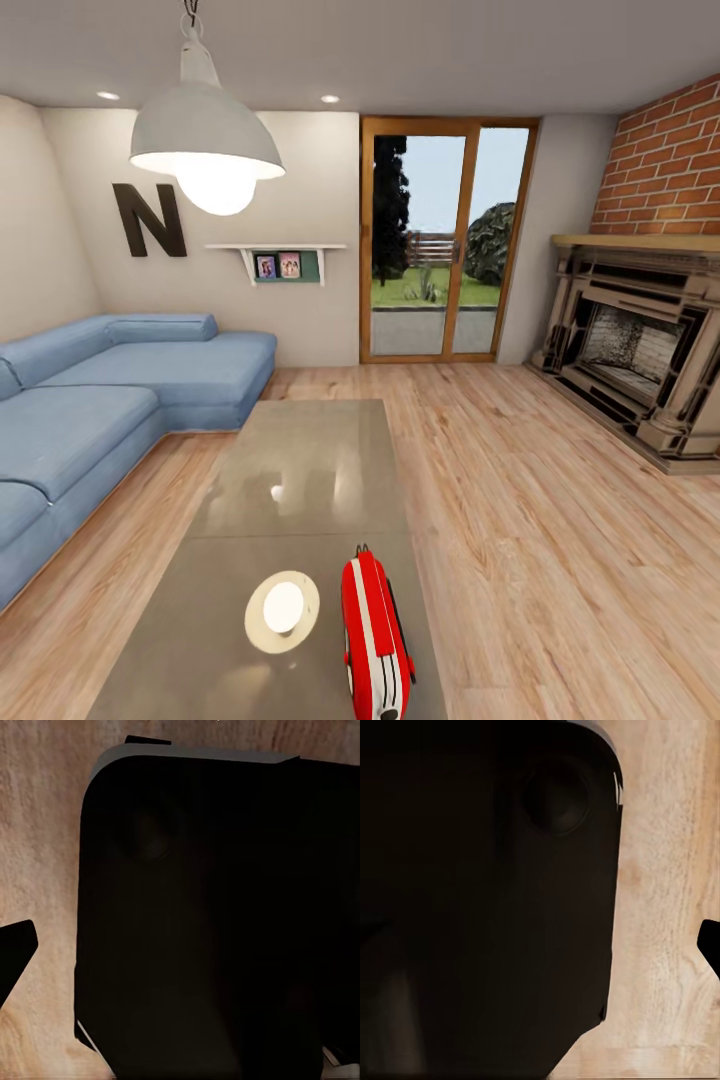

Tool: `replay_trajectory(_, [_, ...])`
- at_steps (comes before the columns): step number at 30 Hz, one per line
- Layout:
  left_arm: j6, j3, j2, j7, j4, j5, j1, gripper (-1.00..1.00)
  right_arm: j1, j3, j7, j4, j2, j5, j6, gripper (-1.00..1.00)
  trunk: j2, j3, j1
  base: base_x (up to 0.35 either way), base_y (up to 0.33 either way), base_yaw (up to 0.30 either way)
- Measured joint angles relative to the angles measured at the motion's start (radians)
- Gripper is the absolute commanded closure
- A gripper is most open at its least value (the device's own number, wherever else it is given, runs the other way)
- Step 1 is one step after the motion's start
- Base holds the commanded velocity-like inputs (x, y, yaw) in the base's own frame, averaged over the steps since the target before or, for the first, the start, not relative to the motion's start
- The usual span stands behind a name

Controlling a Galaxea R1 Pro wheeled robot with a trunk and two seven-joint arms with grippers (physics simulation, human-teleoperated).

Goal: Turn on the radio receiver that's on the table in the living room.

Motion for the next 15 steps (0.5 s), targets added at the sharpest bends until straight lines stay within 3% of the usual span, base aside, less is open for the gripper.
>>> replay_trajectory(15, [0.0, 0.0, 0.0, 0.0, 0.0, 0.0, 0.0, -1.0, 0.0, -0.005, 0.0, 0.0, 0.0, -0.006, 0.0, -1.0, 0.105, 0.047, -0.057, 0.0, 0.0, 0.0])
